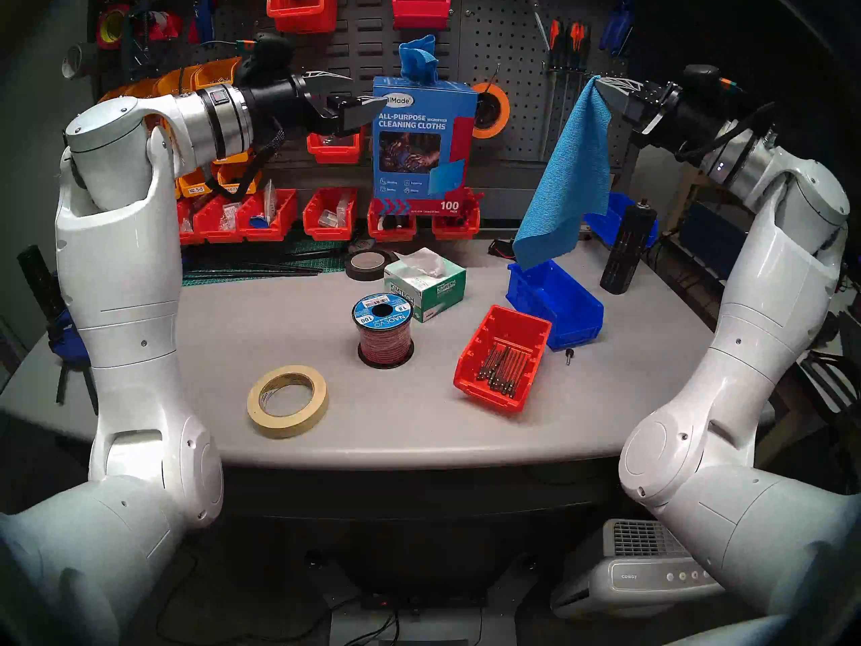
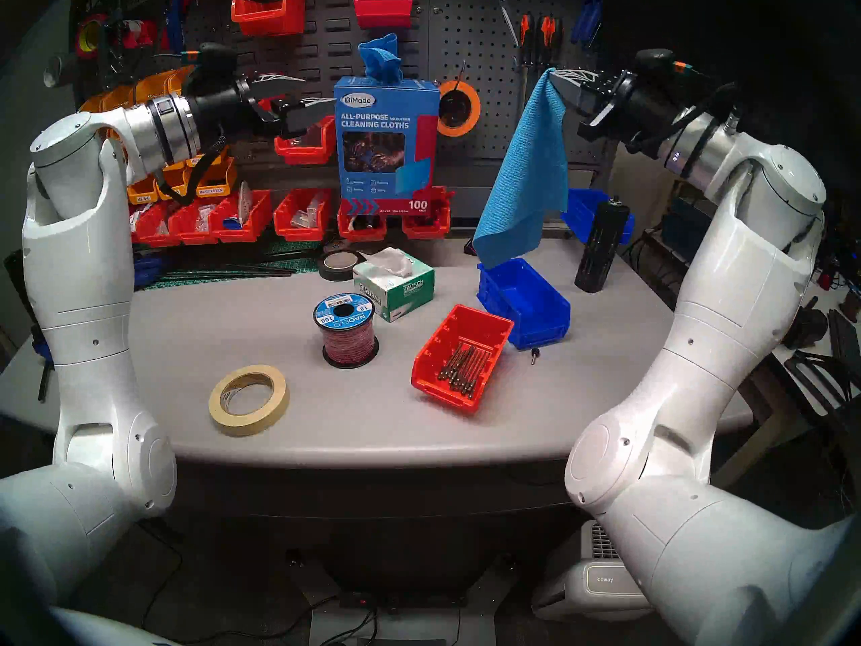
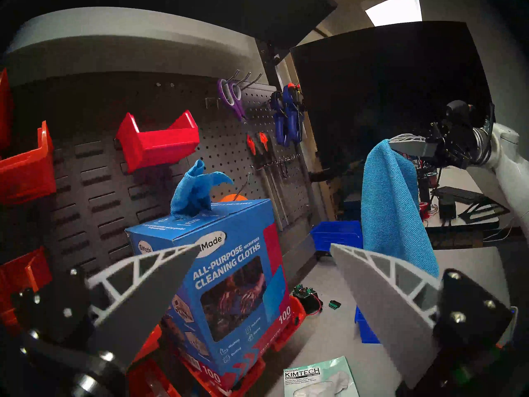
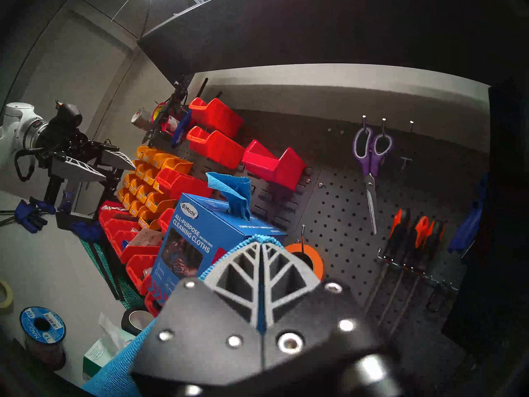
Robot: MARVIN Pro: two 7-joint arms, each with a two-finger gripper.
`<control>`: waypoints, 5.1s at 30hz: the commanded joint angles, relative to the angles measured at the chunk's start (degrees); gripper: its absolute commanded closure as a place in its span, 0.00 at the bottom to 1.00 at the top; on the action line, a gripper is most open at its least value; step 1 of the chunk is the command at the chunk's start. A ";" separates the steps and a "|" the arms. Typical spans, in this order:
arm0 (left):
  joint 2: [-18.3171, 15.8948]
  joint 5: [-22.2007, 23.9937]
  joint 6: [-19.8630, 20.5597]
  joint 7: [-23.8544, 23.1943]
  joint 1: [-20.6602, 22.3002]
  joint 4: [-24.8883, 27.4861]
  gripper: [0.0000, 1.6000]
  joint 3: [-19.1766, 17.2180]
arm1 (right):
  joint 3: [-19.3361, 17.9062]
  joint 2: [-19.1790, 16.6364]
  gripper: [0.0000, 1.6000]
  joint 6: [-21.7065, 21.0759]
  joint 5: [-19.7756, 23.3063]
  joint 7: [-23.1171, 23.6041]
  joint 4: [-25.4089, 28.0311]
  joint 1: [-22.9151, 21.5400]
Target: Take out a shop towel
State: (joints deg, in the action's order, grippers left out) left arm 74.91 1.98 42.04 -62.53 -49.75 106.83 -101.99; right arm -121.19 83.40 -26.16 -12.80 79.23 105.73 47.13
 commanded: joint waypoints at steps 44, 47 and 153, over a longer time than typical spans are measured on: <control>14.02 -3.45 2.11 15.17 -20.19 23.69 0.00 -3.53 | -4.05 11.25 0.00 -2.28 -6.84 -3.87 5.48 20.98; 14.11 -3.41 2.11 15.28 -20.18 23.54 0.00 -3.46 | -4.58 9.84 0.00 -5.02 -7.10 -1.92 6.55 21.32; 16.70 5.33 -35.26 62.42 -52.41 26.13 0.00 13.66 | 23.58 9.18 0.00 29.84 18.70 -64.70 14.95 47.88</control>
State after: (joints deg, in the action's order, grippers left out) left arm 91.52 6.47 5.03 0.39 -102.48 130.39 -88.88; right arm -98.73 92.98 1.87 7.81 15.79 119.17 97.37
